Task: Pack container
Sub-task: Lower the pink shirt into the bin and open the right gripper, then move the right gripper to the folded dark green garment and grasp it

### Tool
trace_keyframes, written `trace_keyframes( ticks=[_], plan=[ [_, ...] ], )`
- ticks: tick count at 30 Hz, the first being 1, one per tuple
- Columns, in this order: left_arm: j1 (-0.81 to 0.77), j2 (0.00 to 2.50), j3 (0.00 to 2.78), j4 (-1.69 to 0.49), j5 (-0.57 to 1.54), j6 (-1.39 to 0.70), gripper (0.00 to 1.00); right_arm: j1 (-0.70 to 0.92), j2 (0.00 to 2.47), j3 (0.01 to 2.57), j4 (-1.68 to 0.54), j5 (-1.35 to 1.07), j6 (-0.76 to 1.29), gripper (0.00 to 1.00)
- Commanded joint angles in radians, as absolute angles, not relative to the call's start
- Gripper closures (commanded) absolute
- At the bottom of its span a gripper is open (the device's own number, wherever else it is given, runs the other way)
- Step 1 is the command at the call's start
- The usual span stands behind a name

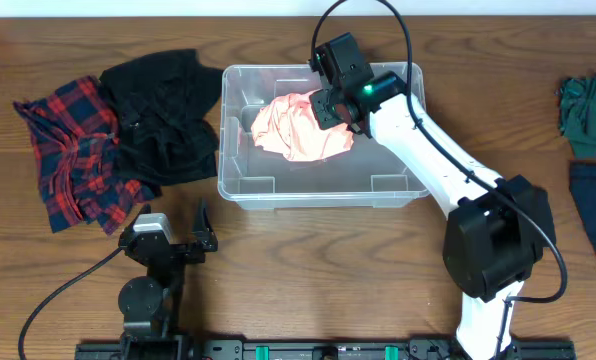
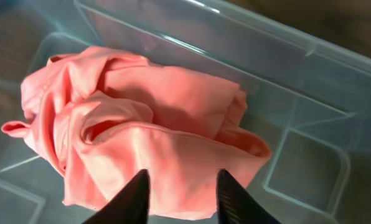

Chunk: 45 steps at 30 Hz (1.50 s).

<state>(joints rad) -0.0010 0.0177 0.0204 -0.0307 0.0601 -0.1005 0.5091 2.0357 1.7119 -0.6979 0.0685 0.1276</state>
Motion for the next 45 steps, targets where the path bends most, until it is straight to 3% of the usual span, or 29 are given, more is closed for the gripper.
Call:
trace_keyframes(
  ticks=[1, 24, 29, 35, 39, 45],
  plan=[
    [0.004, 0.018, 0.004, -0.066, 0.060, -0.091, 0.02, 0.512, 2.067, 1.698, -0.693, 0.082, 0.155, 0.73],
    [0.004, 0.018, 0.004, -0.066, 0.060, -0.091, 0.02, 0.606, 2.152, 1.701, -0.551, 0.044, 0.239, 0.69],
    [0.004, 0.018, 0.004, -0.066, 0.060, -0.091, 0.02, 0.592, 2.101, 1.757, -0.615, 0.025, 0.234, 0.59],
    [0.004, 0.018, 0.004, -0.066, 0.060, -0.091, 0.02, 0.545, 1.945, 1.888, -0.779, 0.052, 0.201, 0.29],
    [0.004, 0.018, 0.004, -0.066, 0.060, -0.091, 0.02, 0.447, 1.840, 1.918, -0.836, 0.094, 0.201, 0.28],
    [0.004, 0.018, 0.004, -0.066, 0.060, -0.091, 0.02, 0.148, 1.761, 1.919, -0.918, 0.058, 0.235, 0.25]
  ],
)
